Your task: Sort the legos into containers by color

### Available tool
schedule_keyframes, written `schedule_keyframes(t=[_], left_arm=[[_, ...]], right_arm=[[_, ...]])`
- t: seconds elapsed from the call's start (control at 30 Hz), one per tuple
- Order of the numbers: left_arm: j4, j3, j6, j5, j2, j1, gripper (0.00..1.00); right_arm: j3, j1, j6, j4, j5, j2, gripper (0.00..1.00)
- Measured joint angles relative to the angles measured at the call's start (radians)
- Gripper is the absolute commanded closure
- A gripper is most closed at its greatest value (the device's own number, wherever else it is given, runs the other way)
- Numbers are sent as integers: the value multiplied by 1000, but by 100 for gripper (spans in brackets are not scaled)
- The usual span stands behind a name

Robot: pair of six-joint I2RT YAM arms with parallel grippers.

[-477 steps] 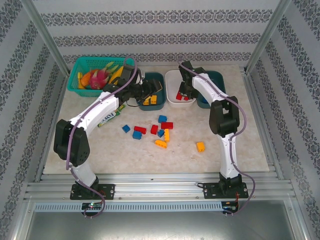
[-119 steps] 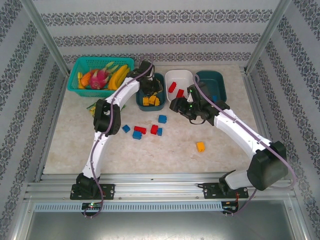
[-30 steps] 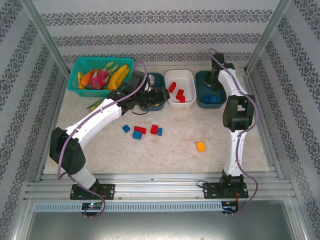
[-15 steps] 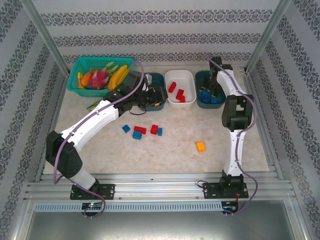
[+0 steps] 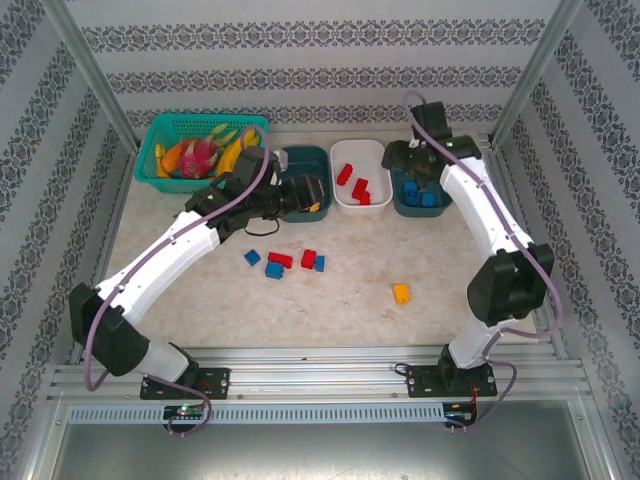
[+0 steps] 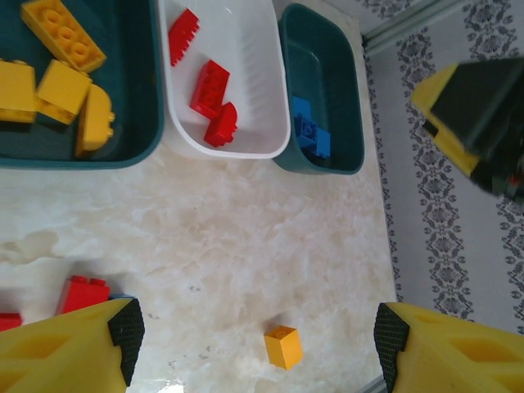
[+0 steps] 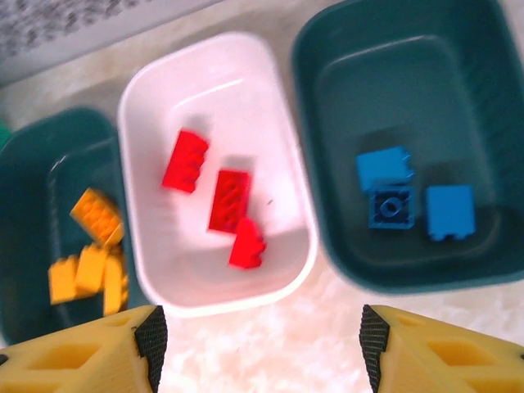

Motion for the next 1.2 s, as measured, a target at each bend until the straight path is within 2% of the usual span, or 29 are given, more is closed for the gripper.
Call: schedule_keyframes(t=[0.27, 0.5, 0.67, 1.0, 1.2], left_arm=[[-82, -140, -19, -108, -182, 15, 23], [-176, -267, -56, -156, -299, 15, 25], [-222, -317, -100, -164, -321, 15, 28], [-246, -385, -159, -163, -319, 15, 31], [-250, -389, -158, -126, -243, 15, 35]], right_arm=[[-249, 275, 34, 48, 8, -87, 35], [-314, 404, 53, 87, 11, -104, 35], [-385, 445, 62, 126, 11, -194, 35], [-518, 444, 91, 156, 9, -361, 35], [-623, 444, 137, 163, -1, -455, 35]])
